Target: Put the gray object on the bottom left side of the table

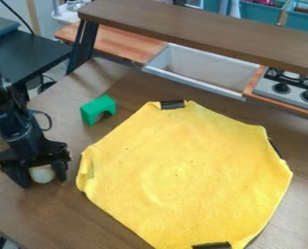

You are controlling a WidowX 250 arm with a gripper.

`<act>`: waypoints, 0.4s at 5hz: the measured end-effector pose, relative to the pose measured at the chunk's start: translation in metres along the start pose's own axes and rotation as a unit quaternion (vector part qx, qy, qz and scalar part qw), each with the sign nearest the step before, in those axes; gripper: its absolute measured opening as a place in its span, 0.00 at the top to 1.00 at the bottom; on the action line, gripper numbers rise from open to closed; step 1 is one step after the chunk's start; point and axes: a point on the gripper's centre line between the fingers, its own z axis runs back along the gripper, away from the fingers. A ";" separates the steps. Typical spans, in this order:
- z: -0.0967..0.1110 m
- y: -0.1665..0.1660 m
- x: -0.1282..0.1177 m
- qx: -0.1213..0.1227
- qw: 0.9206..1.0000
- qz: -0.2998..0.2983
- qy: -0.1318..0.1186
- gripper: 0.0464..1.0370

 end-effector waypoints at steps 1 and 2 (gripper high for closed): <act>0.018 -0.011 0.005 -0.013 1.000 -0.005 -0.018 0.04; 0.037 -0.026 0.010 -0.011 0.999 -0.015 -0.040 0.04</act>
